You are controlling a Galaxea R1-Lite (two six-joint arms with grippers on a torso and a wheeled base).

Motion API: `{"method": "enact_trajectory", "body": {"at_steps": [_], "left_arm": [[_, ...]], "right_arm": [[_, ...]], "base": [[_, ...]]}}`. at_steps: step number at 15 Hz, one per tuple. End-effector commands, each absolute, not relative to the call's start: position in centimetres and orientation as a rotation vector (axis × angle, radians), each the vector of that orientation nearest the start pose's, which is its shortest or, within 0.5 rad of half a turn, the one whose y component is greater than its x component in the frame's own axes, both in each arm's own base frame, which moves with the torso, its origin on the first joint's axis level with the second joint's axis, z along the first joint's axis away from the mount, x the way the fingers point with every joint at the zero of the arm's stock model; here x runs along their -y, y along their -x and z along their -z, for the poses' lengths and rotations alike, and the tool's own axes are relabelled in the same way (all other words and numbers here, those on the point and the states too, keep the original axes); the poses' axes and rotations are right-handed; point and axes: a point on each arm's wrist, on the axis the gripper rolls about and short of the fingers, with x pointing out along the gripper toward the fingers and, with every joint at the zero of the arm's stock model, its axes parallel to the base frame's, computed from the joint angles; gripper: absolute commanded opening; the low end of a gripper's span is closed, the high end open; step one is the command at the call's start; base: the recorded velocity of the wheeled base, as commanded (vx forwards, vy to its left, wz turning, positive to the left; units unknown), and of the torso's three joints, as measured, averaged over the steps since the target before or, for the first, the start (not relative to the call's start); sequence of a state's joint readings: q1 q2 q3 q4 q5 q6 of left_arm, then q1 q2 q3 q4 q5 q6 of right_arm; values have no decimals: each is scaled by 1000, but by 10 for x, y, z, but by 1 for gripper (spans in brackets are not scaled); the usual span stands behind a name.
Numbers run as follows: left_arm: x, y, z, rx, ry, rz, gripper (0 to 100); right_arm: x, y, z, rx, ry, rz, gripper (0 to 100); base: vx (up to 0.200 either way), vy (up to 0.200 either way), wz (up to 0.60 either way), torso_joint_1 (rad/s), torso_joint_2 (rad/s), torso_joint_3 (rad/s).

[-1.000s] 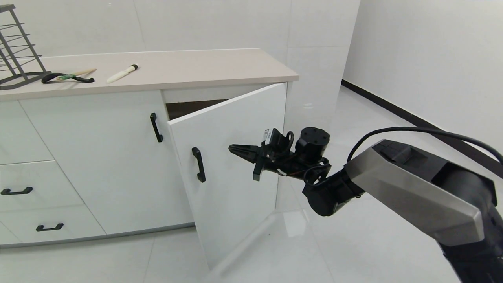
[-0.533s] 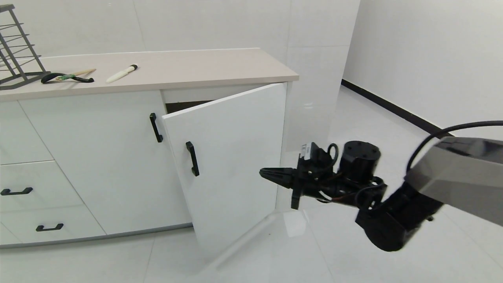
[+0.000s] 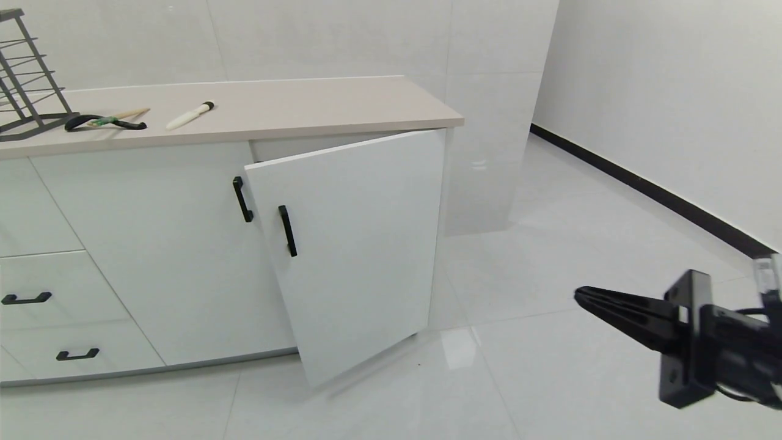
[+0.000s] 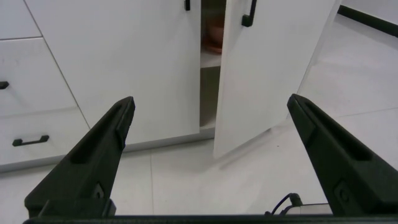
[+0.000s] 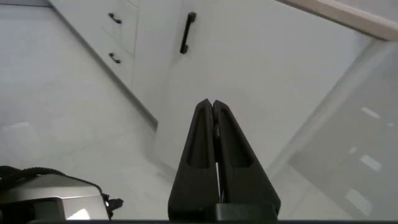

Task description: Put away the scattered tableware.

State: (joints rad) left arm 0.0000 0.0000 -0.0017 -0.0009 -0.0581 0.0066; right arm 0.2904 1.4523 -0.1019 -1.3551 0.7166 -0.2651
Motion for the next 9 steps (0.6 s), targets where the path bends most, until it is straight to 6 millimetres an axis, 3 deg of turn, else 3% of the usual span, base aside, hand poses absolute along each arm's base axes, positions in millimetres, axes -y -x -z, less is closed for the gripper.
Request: {"method": "enact_trajectory", "body": {"at_steps": [1, 4, 7, 9], "left_arm": [[1, 23, -76, 2, -8, 60, 100], [1, 23, -76, 3, -9, 58, 100], [1, 23, -76, 3, -9, 58, 100], [1, 23, -76, 3, -11, 57, 100]], "right_arm": [[-33, -105, -156, 228, 282, -863, 0], [-15, -47, -160, 313, 330, -697, 0], [-15, -9, -153, 407, 372, -653, 0], [-15, 6, -144, 438, 394, -620, 0]], "base": [[0, 0, 0, 0, 0, 0], [0, 0, 0, 0, 0, 0], [0, 0, 0, 0, 0, 0], [0, 0, 0, 0, 0, 0]]}}
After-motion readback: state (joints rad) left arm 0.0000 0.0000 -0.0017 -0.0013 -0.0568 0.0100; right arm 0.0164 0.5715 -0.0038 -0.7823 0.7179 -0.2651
